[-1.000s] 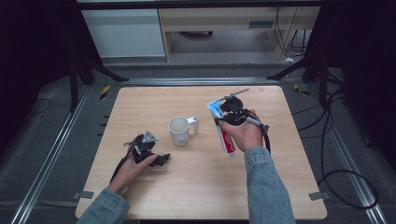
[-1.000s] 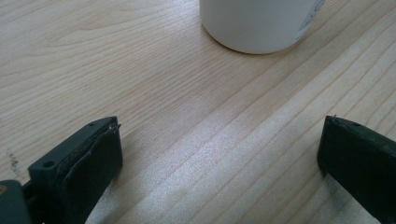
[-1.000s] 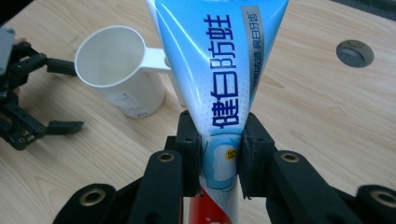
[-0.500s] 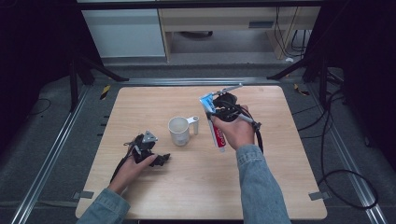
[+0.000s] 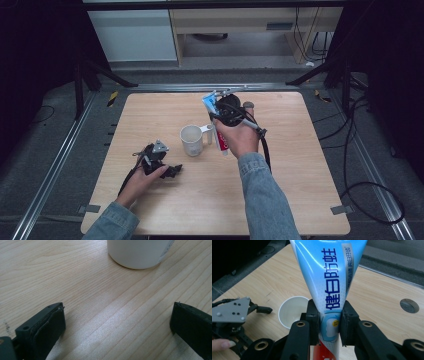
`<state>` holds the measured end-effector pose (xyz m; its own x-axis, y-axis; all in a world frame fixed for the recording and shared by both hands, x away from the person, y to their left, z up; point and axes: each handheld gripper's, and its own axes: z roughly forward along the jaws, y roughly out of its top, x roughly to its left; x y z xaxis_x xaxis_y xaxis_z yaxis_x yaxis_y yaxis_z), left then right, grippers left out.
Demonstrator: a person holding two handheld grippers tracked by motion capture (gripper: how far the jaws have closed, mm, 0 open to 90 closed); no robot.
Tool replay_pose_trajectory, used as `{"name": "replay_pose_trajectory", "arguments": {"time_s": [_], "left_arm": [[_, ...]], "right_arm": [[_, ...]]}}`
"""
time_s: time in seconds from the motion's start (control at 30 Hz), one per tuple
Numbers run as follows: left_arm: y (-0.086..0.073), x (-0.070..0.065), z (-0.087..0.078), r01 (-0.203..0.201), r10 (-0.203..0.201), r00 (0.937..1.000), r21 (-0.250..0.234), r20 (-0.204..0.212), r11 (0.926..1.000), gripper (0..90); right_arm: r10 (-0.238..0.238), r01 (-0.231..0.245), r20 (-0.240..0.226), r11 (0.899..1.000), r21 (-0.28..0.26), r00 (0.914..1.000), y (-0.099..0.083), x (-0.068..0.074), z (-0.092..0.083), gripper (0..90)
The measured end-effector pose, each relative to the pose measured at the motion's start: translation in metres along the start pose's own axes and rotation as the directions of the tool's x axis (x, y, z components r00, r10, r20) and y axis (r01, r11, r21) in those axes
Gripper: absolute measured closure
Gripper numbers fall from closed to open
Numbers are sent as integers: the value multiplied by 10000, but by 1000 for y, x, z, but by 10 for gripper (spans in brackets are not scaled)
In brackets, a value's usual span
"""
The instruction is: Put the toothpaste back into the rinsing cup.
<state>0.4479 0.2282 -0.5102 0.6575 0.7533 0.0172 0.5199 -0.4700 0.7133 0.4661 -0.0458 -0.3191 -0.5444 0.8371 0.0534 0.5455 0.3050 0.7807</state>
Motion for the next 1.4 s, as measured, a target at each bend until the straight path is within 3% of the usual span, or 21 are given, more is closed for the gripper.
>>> {"name": "replay_pose_trajectory", "arguments": {"time_s": [0.3, 0.73, 1.03, 1.4], "left_arm": [[0, 0, 0, -9, 9, 10000, -2, -9, 10000, 0], [0, 0, 0, -30, 30, 10000, 14, 1, 10000, 0], [0, 0, 0, -24, 24, 10000, 15, 9, 10000, 0], [0, 0, 0, -24, 24, 10000, 13, 6, 10000, 0]], "right_arm": [[42, -43, -27, 9991, -424, 10000, 11, 10, 2, 728], [-77, 129, 459, 9934, -1137, 9989, 26, 18, 2, 727], [24, 92, 660, 9846, -1744, 9978, 34, 20, -1, 727], [197, 57, 963, 9665, -2566, 9952, 38, 23, -2, 727]]}}
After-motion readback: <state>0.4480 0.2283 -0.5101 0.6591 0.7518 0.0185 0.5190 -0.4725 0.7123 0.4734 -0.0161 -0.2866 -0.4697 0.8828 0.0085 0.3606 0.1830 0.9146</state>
